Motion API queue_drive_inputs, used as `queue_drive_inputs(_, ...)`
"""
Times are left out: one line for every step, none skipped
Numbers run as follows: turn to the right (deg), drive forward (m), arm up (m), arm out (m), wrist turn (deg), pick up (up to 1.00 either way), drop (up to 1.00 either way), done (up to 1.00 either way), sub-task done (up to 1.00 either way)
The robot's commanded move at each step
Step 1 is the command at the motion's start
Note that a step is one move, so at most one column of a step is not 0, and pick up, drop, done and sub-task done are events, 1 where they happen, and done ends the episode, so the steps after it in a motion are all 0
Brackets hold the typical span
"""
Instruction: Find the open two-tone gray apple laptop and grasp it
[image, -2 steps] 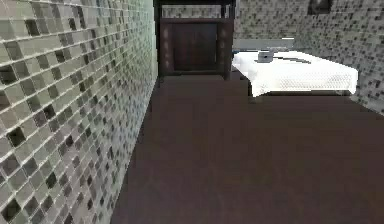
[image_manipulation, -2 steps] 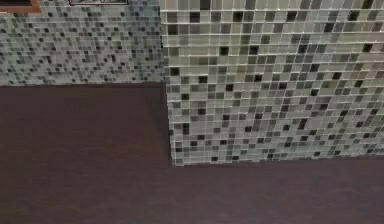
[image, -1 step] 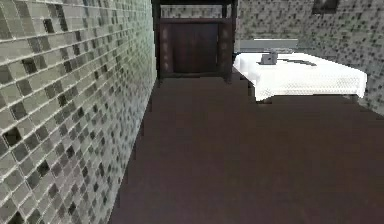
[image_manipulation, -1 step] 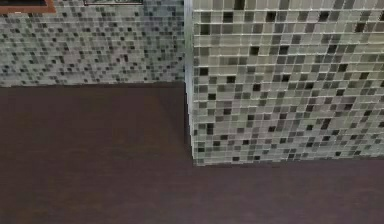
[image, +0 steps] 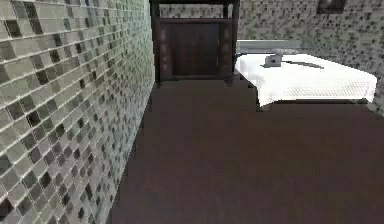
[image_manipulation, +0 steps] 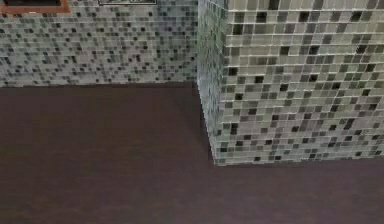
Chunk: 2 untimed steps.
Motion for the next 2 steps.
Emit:
queue_drive_inputs(45.0,0.0,0.0,0.0,0.0,0.0,0.0,0.0,0.0)
queue_drive_inputs(39.0,0.0,0.0,0.0,0.0,0.0,0.0,0.0,0.0)
